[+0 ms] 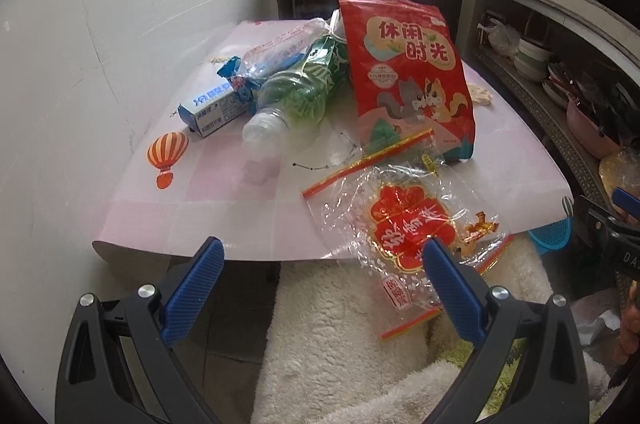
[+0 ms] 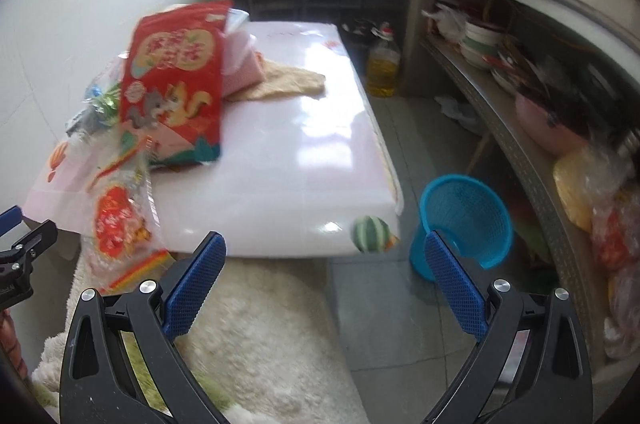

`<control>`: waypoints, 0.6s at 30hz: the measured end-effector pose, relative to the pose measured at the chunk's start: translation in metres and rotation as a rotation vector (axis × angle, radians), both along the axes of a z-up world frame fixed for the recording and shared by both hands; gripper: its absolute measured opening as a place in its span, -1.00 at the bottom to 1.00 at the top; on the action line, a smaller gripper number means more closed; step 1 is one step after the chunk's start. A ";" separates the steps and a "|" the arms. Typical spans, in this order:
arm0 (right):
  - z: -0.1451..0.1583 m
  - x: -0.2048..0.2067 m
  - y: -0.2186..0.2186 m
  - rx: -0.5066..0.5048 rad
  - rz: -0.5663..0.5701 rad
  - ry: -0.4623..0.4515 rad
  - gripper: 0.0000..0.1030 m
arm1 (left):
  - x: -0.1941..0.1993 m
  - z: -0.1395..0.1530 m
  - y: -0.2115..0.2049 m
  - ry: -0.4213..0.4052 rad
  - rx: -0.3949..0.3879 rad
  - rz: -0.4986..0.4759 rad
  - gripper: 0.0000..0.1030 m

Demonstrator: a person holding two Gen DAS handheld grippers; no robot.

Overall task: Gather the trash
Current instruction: 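Grasp the clear red-printed snack wrapper with the left gripper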

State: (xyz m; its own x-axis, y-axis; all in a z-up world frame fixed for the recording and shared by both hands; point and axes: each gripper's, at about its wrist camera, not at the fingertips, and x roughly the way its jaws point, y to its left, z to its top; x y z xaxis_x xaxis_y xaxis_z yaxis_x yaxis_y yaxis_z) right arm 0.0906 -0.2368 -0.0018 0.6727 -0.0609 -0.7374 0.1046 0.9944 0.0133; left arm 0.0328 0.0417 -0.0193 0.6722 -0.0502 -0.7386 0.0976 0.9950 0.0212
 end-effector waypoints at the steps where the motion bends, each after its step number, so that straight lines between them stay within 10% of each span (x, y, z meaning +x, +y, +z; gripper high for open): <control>1: 0.001 0.003 0.005 0.007 0.028 -0.008 0.83 | 0.001 -0.001 0.004 -0.006 -0.029 -0.014 0.89; 9: -0.010 0.029 0.060 0.091 0.301 0.011 0.27 | 0.008 -0.016 0.022 0.043 -0.272 -0.112 0.85; 18: -0.039 0.049 0.078 0.146 0.385 0.127 -0.35 | 0.037 -0.053 0.024 0.279 -0.488 -0.142 0.18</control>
